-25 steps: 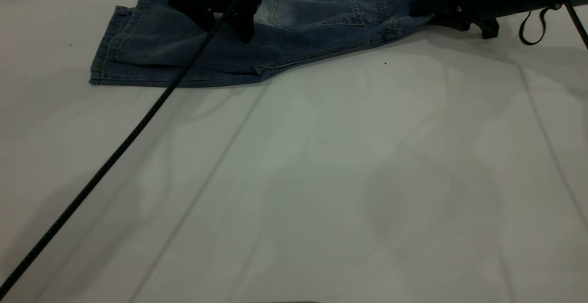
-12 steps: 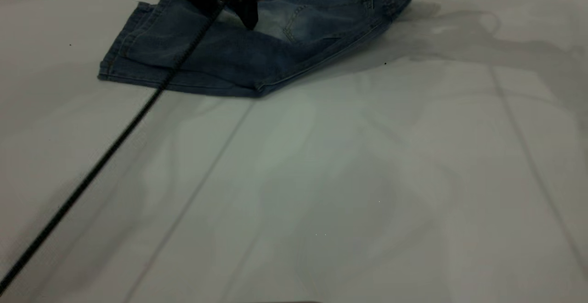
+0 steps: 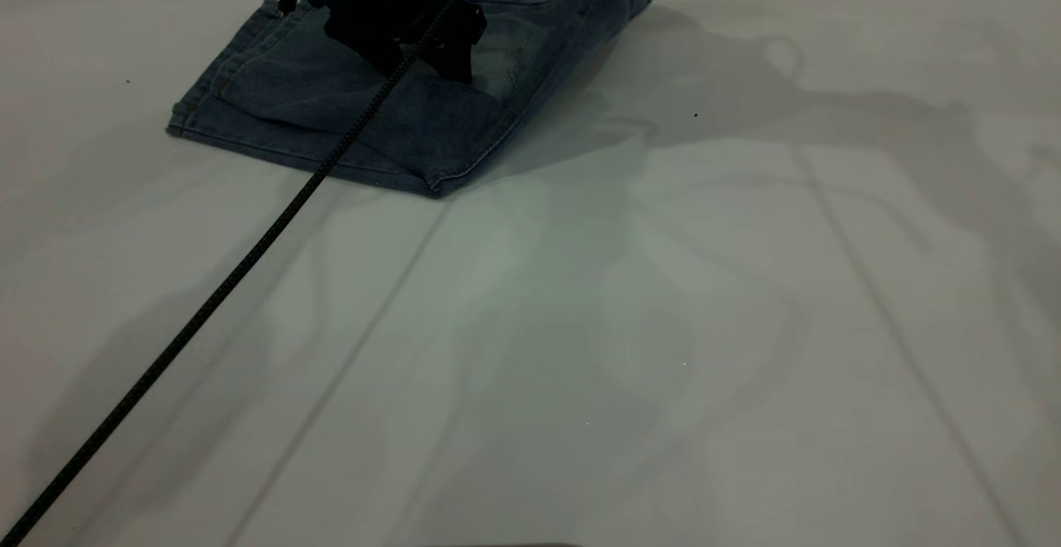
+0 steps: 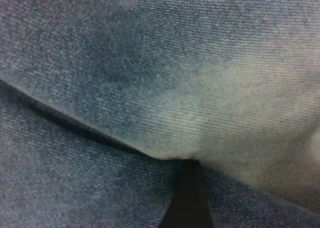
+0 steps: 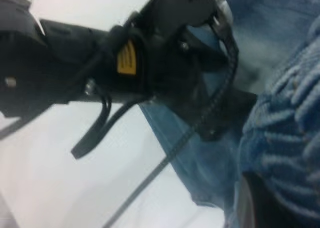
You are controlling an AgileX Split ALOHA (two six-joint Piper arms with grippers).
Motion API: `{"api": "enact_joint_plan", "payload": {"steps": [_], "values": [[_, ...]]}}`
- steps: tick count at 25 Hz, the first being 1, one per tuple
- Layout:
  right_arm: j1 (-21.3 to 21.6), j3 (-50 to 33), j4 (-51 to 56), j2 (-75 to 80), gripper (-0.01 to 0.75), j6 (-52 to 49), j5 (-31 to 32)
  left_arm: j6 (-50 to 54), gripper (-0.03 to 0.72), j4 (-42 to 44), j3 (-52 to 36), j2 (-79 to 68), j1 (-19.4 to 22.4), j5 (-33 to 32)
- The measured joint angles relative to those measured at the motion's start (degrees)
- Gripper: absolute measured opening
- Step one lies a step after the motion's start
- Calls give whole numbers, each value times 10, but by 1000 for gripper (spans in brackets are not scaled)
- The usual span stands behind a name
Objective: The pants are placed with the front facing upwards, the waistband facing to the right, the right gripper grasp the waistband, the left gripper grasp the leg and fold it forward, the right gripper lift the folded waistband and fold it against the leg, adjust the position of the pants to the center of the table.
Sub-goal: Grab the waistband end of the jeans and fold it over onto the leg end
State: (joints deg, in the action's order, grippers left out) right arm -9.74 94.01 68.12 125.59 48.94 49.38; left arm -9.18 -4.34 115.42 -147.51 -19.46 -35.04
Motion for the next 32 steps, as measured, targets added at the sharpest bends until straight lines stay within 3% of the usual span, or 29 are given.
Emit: {"api": "enact_joint_plan", "payload": {"steps": [8,13,16,20,27,32], "values": [[-6,-2,39,0,74,2,0,-40,579,-17,4,-1,-46,0],[-6,-2,39,0,74,2,1,-31,579,6,65,-6,-49,-124],[-6,-2,43,0,74,2,-3,-17,579,47,130,-1,-38,-205],[-7,-2,43,0,74,2,-9,-12,579,85,197,9,-9,-263],[-38,-2,44,0,74,6,-22,-1,579,95,205,-3,56,-283],[-72,-2,49,0,74,13,-43,1,579,95,205,-27,72,-282]]}}
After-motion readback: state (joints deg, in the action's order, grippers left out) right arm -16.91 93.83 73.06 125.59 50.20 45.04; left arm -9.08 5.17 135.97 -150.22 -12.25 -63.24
